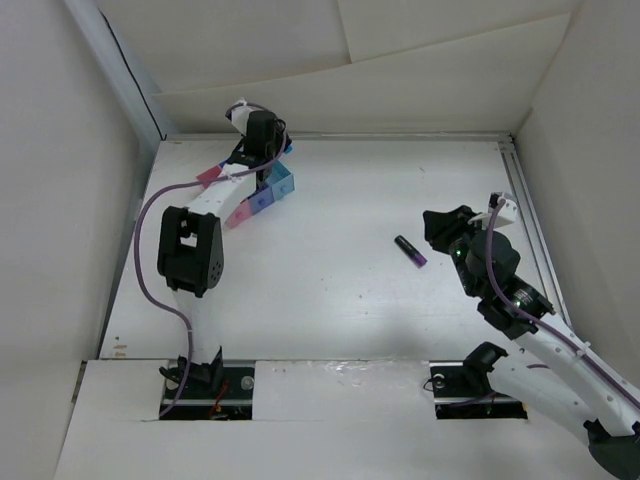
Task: Sort the stationery into containers
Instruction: Place the pen in the storage box.
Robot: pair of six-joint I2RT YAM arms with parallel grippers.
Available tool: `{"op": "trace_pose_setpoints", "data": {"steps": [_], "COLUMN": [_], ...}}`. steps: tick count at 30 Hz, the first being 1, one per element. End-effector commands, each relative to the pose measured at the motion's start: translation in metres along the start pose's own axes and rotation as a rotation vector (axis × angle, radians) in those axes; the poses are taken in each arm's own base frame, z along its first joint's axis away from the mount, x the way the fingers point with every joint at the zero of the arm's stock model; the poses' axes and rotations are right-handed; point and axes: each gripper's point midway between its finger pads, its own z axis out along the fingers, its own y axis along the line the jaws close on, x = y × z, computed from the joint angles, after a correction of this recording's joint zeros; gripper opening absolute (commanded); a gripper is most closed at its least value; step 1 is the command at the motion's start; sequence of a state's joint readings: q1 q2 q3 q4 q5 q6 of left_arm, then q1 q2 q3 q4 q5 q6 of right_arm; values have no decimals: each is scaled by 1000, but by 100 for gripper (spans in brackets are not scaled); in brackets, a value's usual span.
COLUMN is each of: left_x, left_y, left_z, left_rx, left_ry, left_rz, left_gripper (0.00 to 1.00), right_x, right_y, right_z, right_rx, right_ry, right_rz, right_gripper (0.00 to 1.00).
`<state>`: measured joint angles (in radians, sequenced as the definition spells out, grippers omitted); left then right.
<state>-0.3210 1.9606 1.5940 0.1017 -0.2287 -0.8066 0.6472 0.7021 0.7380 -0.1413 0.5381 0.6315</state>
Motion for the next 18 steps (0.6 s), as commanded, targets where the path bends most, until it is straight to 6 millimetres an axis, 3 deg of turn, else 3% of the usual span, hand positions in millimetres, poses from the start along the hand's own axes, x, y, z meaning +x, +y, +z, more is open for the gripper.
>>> {"op": "trace_pose_setpoints", "data": {"steps": [1, 6, 12, 15, 16, 18], "left_x": [-4, -7, -17, -20, -17, -21], "left_y": [20, 42, 54, 59, 62, 57], "left_z": [23, 37, 27, 21, 21, 21], "left_rx": [-57, -114, -155, -176, -183, -173], "left_ry": [40, 24, -37, -50, -43, -51], "left_rz": [-83, -114, -102, -98, -87, -90], "left_gripper": [6, 6, 10, 20, 29, 33], "right_x": [-24, -22, -21, -21, -21, -22], "right_y": [17, 19, 20, 20, 20, 19], "right_z": [-1, 0, 0, 0, 0, 0], "right_rx": [-54, -61, -69, -69, -69, -61], "right_ry": [-61, -56, -51, -51, -51, -56], "right_rz": [32, 32, 31, 31, 31, 23], "right_gripper": [31, 31, 31, 31, 31, 31]}}
